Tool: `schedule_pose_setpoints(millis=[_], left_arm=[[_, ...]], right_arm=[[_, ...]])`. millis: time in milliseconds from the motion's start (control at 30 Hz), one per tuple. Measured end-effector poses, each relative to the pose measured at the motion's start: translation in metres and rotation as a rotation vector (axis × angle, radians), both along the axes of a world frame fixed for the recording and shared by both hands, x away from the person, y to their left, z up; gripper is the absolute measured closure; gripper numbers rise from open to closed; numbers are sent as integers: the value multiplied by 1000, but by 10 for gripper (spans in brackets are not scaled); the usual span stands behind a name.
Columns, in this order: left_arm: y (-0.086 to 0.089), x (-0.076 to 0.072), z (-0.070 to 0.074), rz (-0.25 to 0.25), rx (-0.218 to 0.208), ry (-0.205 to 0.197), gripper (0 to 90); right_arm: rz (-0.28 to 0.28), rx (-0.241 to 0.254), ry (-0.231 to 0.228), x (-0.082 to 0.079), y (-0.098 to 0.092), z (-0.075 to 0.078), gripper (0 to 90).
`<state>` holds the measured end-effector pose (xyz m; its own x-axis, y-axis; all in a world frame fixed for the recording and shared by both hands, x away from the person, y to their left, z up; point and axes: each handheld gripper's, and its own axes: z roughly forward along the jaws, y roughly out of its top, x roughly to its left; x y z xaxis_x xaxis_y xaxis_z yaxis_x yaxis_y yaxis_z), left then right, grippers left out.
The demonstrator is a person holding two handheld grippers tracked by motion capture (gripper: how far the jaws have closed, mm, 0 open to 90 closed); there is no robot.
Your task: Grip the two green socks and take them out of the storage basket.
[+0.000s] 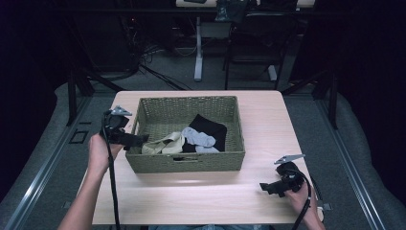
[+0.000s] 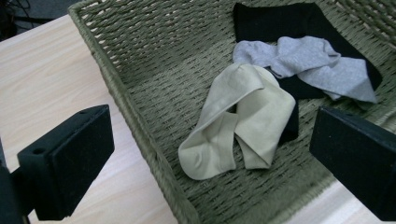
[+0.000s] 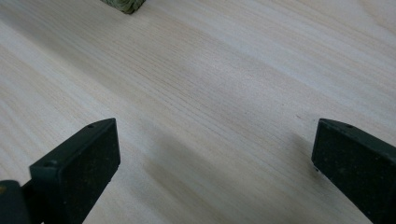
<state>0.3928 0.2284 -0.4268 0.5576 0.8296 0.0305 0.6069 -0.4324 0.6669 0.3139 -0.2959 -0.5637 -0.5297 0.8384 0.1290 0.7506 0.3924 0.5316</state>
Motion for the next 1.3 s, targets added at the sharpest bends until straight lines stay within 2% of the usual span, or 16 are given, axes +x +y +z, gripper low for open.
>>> schedule_pose_setpoints(millis=[133,200,267,300,367,433,600,667,733,867,933,967,1033,1200,1233,1300], left_arm=[[-8,10,-3,-34,6,23,0],[-13,16,-6,-80,8,38,0],[-20,21,-10,-101,23,49,1],[-27,27,-14,-117,49,69,1],[-30,29,-16,-128,53,76,4],[-38,38,-22,-138,70,125,16],[-49,47,-32,-137,103,152,53],[-53,52,-37,-134,118,164,131],[-57,56,-41,-136,131,179,157],[-66,61,-50,-165,204,242,258],[-69,62,-52,-167,222,261,289],[-73,63,-58,-161,251,278,328],[-74,65,-62,-148,263,293,400],[-77,66,-68,-120,313,307,676],[-77,66,-68,-104,332,290,731],[-77,67,-68,-96,331,285,770]], right_arm=[[6,-10,2,0,1,0,5],[8,-10,6,0,1,0,5],[6,-9,4,0,2,-1,6],[5,-8,7,0,2,-1,6],[6,-9,4,0,2,-1,6],[6,-9,7,0,2,-1,8],[3,-14,4,0,3,-1,19],[10,-11,9,0,2,0,19],[11,-9,9,0,2,0,19],[15,-12,14,0,2,0,18],[16,-12,15,0,2,0,18],[16,-11,15,0,2,0,18],[16,-11,14,0,2,0,18],[18,-11,17,0,2,0,18],[20,-10,16,0,3,-1,18],[21,-10,17,0,3,-1,18]])
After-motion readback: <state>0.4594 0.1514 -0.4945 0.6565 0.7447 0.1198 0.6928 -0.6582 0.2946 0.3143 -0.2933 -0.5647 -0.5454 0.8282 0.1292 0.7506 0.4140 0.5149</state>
